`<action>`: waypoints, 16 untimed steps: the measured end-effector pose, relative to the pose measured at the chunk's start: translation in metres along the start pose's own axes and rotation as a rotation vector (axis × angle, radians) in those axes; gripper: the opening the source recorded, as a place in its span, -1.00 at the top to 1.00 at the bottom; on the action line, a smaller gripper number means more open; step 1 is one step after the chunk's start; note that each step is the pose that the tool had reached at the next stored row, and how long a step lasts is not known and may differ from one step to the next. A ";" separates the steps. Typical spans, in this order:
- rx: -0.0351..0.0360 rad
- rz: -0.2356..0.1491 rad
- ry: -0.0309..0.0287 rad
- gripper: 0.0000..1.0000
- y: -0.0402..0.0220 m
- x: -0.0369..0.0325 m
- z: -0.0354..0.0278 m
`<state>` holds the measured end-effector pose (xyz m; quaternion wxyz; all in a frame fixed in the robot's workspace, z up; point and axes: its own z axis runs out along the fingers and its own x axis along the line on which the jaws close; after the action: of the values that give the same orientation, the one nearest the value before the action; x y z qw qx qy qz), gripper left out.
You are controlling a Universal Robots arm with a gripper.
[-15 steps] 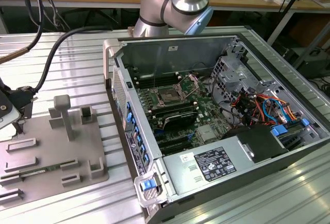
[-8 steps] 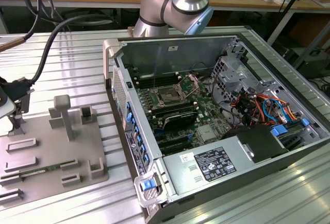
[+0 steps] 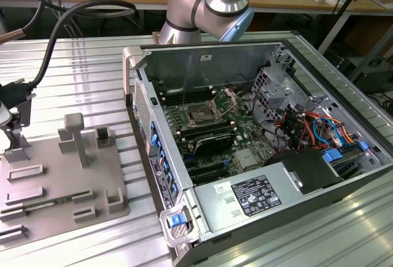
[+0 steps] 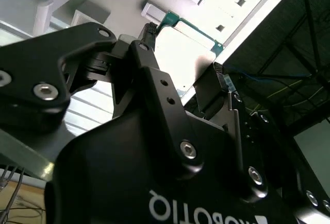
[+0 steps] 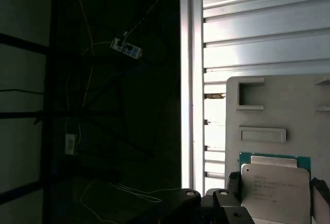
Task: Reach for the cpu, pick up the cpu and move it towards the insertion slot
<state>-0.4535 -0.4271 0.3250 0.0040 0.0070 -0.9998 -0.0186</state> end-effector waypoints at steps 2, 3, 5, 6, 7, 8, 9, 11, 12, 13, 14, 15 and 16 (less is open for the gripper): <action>-0.0001 0.000 -0.0001 -0.09 0.0001 0.0000 -0.0041; -0.0001 0.000 0.0000 -0.09 0.0002 0.0000 -0.0062; 0.0000 0.000 0.0000 -0.09 0.0004 0.0001 -0.0104; 0.0000 0.000 0.0000 -0.09 0.0004 0.0001 -0.0123; 0.0000 0.000 0.0000 -0.09 0.0005 0.0001 -0.0154; 0.0000 0.000 0.0000 -0.09 0.0006 0.0001 -0.0173; 0.0000 0.000 0.0000 -0.09 0.0007 0.0001 -0.0190; -0.0002 0.000 0.0000 -0.09 0.0009 0.0002 -0.0250; -0.0003 0.000 -0.0001 -0.09 0.0010 0.0002 -0.0276; -0.0003 0.000 -0.0001 -0.09 0.0011 0.0002 -0.0294; -0.0003 0.000 0.0000 -0.09 0.0012 0.0002 -0.0331; -0.0003 0.000 0.0000 -0.09 0.0013 0.0003 -0.0359; -0.0003 0.000 -0.0001 -0.09 0.0014 0.0003 -0.0381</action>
<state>-0.4535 -0.4271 0.3631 0.0040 0.0070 -0.9998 -0.0187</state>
